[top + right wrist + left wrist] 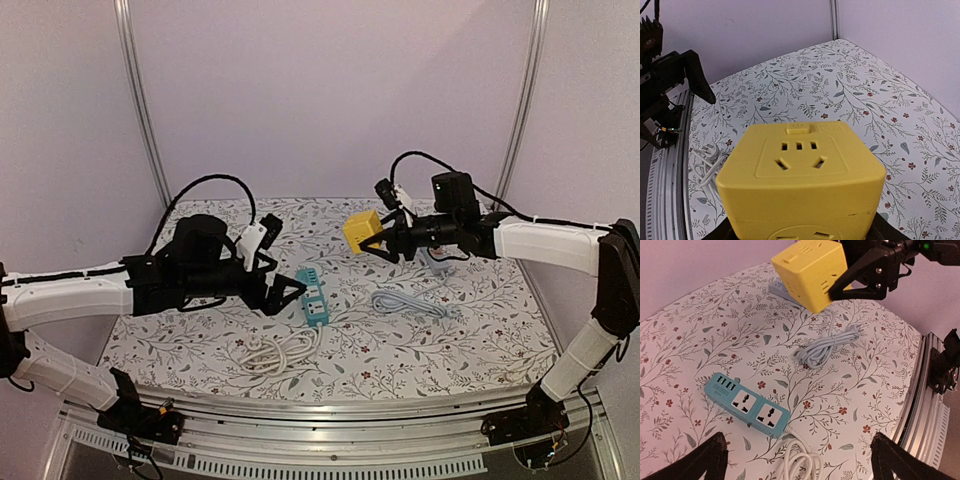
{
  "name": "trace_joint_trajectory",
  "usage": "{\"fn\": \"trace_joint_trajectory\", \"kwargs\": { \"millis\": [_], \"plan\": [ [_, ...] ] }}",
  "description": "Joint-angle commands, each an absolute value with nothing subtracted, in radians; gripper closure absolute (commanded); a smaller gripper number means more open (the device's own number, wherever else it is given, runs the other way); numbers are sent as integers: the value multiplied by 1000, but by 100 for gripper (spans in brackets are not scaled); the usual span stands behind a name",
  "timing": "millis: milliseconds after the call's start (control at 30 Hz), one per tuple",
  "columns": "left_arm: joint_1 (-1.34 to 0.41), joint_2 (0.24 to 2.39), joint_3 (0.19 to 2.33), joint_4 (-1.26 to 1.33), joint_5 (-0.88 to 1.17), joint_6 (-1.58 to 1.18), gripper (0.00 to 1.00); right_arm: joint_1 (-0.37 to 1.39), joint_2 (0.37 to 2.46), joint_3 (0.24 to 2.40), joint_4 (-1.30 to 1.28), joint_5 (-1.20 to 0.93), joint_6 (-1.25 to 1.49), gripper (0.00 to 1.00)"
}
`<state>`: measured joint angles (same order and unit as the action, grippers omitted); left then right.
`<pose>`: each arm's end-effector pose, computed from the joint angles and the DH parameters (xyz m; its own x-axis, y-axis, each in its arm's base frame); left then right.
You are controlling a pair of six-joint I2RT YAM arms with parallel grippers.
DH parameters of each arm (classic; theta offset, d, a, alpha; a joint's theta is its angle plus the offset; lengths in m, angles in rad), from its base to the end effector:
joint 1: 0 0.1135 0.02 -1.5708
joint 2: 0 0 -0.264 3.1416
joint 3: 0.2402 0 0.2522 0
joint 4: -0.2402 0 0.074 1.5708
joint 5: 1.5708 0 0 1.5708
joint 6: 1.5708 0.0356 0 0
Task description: Insert the plug
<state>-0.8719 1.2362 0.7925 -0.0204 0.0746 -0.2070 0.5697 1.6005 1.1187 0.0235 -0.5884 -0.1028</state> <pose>0.1770 -0.2147 0.2629 -0.4475 0.2140 -0.8683 0.7299 0.6484 -0.2164 0.2972 0.2139 0.2712 -0.2815 -0.2817 -0.9173 -0.9015 0.4052 0.1522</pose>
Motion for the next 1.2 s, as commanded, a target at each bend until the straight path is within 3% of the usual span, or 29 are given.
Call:
{"fn": "trace_joint_trajectory", "kwargs": {
  "millis": [0,300,533,1167],
  "plan": [
    [-859,1248,905,-133,172,-69,0,575,1640,1106,31,-782,-220,100],
    [-844,1394,1183,-355,401,161,0,621,1632,1093,-69,-877,-328,100],
    [-824,1492,1326,-486,453,304,0,633,1598,1077,-100,-948,-367,100],
    [-818,1708,1540,-581,537,336,7,658,1581,1079,-110,-929,-358,99]
  ]
}}
